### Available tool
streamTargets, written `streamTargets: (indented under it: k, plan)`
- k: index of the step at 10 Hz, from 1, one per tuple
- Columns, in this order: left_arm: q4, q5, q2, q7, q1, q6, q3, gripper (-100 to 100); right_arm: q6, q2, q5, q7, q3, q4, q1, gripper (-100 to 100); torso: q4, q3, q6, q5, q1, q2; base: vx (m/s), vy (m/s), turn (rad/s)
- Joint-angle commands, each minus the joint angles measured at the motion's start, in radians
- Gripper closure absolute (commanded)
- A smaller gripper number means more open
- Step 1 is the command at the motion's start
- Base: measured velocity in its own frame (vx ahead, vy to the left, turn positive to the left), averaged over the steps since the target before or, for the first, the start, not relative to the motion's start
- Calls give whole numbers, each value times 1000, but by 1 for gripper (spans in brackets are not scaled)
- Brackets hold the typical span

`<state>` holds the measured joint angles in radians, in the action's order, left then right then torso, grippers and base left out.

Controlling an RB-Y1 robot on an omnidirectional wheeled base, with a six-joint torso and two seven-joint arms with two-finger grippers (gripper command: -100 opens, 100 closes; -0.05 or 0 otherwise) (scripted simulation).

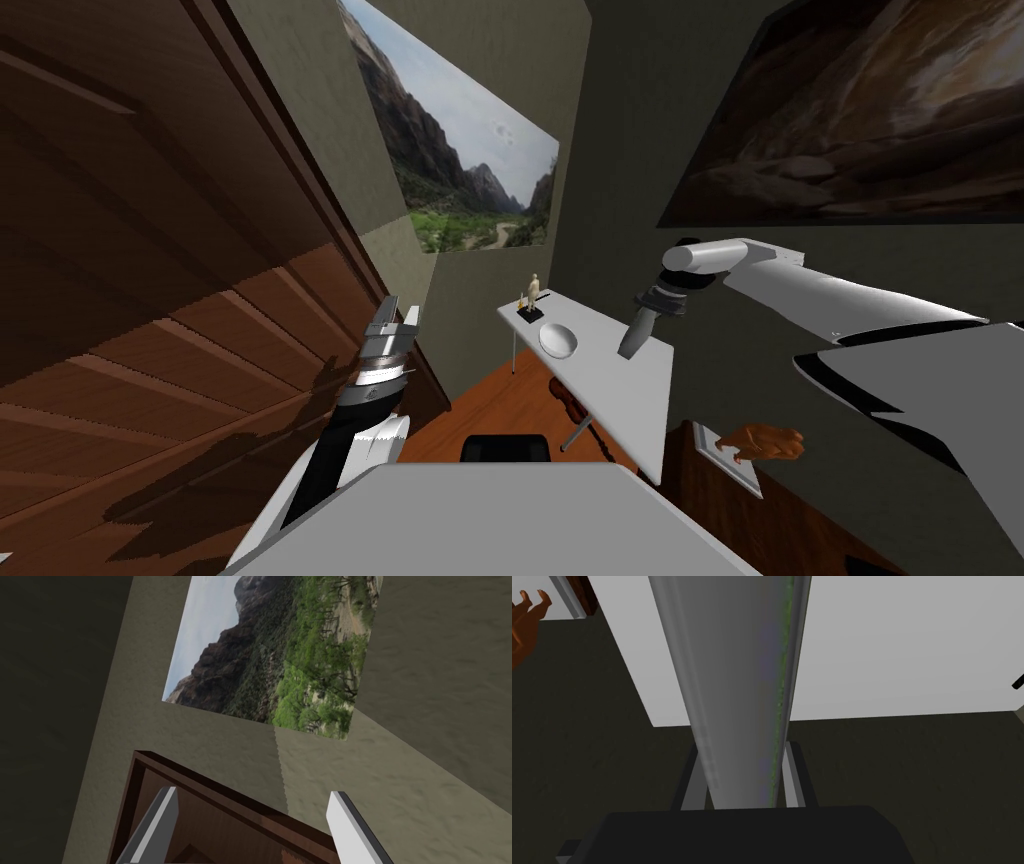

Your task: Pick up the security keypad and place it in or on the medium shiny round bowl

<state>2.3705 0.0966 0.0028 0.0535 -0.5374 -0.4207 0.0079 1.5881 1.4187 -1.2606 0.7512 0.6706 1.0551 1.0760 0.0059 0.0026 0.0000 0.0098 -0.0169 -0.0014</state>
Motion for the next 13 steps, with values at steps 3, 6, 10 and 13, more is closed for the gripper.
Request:
streamTargets:
  k: [3, 6, 10, 13]
  plan:
    - [0, 0, 0, 0, 0, 0, 0, 0, 27, 52, 22, -11, 7, 4, 60, 100, 1, 1, 0, 1, -1, 1, 67, 58, 62]
    - [0, 0, 0, 0, 0, 0, 0, 0, 47, 86, 19, -18, 12, 12, 88, 100, 2, 3, 1, 1, -1, 4, 57, 47, 40]
    - [0, 0, 0, 0, 0, 0, 0, 0, 113, 108, -80, -5, 35, 17, 100, 100, 2, 1, 0, 4, -10, 0, 129, 126, -25]
    - [0, 0, 0, 0, 0, 0, 0, 0, 146, 99, -146, 9, 46, 17, 90, 100, 3, 3, 0, 6, -11, 3, 92, 123, -57]
